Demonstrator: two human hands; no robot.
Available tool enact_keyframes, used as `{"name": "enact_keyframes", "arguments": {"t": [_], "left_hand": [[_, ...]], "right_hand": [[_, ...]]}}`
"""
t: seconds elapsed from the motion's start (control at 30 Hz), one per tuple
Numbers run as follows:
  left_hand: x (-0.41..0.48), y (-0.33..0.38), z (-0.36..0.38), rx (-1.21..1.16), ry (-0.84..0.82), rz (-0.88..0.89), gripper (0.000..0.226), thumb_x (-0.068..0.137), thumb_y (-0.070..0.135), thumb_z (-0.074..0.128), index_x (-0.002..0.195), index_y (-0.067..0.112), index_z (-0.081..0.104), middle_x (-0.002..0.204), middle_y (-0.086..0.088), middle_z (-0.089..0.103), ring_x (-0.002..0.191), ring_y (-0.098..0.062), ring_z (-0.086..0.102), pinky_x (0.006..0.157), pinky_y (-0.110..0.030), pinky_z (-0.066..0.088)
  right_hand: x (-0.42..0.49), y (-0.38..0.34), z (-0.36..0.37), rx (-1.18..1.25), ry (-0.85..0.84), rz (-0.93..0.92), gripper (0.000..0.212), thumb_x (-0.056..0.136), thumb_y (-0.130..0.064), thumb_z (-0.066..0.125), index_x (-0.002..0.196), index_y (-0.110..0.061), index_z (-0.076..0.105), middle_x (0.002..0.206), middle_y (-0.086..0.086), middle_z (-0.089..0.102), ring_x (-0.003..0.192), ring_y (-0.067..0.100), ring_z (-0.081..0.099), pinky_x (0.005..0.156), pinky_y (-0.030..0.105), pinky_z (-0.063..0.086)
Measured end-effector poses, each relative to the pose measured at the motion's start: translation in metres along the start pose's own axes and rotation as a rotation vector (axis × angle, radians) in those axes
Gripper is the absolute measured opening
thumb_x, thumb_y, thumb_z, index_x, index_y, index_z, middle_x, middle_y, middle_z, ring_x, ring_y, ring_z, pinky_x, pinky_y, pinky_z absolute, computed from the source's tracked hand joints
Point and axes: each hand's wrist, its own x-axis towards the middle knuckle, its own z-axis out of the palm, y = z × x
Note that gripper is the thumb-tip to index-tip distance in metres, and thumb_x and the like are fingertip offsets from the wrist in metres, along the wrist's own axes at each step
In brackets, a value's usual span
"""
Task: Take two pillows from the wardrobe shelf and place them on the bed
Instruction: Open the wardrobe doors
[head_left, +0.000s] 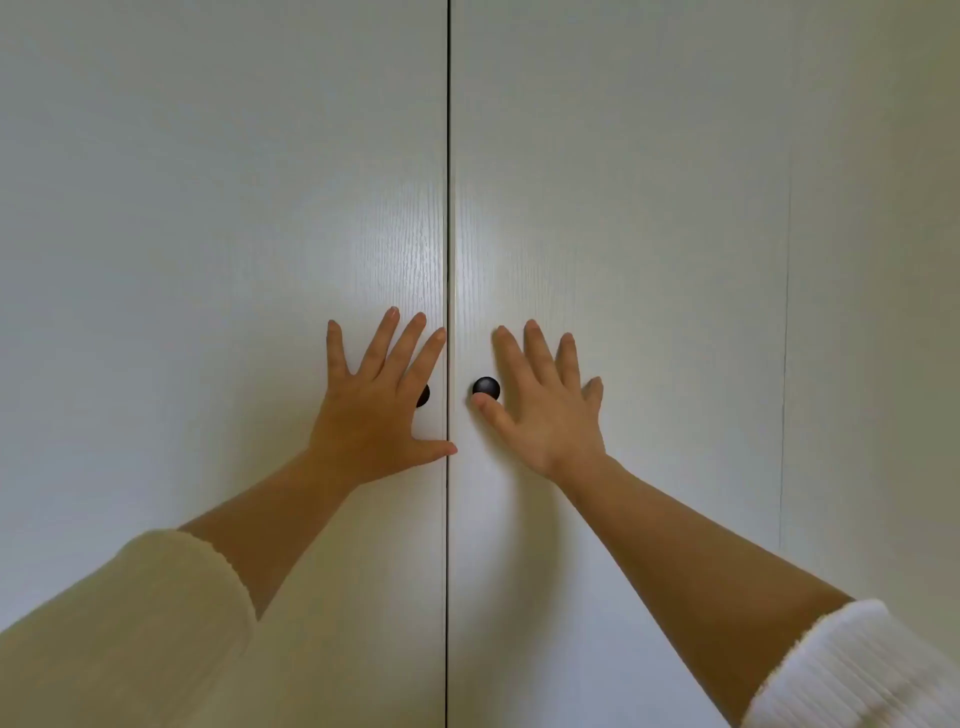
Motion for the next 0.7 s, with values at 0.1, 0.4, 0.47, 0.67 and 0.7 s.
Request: {"name": "enact_keyframes", "arguments": {"t": [0.1, 0.4, 0.47, 0.67, 0.7], "left_hand": [[0.000, -0.002, 0.001, -0.005, -0.019, 0.007, 0.106, 0.063, 0.079, 0.032, 0.144, 0.011, 0.021, 0.145, -0.015, 0.042, 0.135, -0.035, 0.036, 0.101, -0.071, 0.019], [-0.002, 0.000, 0.006, 0.004, -0.034, 0.001, 0.102, 0.061, 0.080, 0.034, 0.137, 0.011, 0.037, 0.145, -0.012, 0.043, 0.138, -0.028, 0.029, 0.102, -0.070, 0.019], [-0.003, 0.000, 0.005, -0.007, -0.043, -0.014, 0.102, 0.061, 0.080, 0.035, 0.137, 0.012, 0.037, 0.145, -0.011, 0.043, 0.137, -0.026, 0.025, 0.103, -0.069, 0.018], [-0.007, 0.002, -0.008, 0.023, -0.115, -0.030, 0.105, 0.053, 0.078, 0.056, 0.133, 0.011, 0.045, 0.140, -0.011, 0.050, 0.130, -0.031, 0.045, 0.097, -0.071, 0.027], [-0.008, 0.003, -0.010, 0.031, -0.125, -0.034, 0.105, 0.051, 0.075, 0.061, 0.132, 0.010, 0.047, 0.140, -0.010, 0.050, 0.129, -0.031, 0.047, 0.096, -0.071, 0.028]], "right_hand": [[0.002, -0.002, 0.005, -0.045, 0.034, -0.006, 0.063, 0.090, -0.059, 0.029, 0.145, -0.039, 0.007, 0.159, -0.006, -0.005, 0.144, 0.033, -0.013, 0.110, 0.065, 0.009], [-0.001, -0.006, 0.024, 0.009, 0.242, -0.150, 0.041, 0.091, -0.037, 0.048, 0.128, -0.020, 0.053, 0.145, 0.006, 0.044, 0.139, 0.039, 0.027, 0.098, 0.067, 0.030], [0.001, -0.006, 0.027, 0.039, 0.277, -0.158, 0.034, 0.089, -0.028, 0.055, 0.120, -0.014, 0.059, 0.139, 0.008, 0.051, 0.136, 0.038, 0.035, 0.096, 0.067, 0.034], [-0.002, -0.016, 0.025, 0.161, 0.300, -0.161, 0.010, 0.088, -0.012, 0.057, 0.086, -0.003, 0.059, 0.103, 0.010, 0.062, 0.122, 0.039, 0.047, 0.083, 0.057, 0.049], [-0.003, -0.018, 0.022, 0.169, 0.280, -0.143, 0.010, 0.089, -0.011, 0.055, 0.086, -0.002, 0.058, 0.102, 0.010, 0.060, 0.124, 0.038, 0.045, 0.082, 0.055, 0.050]]}}
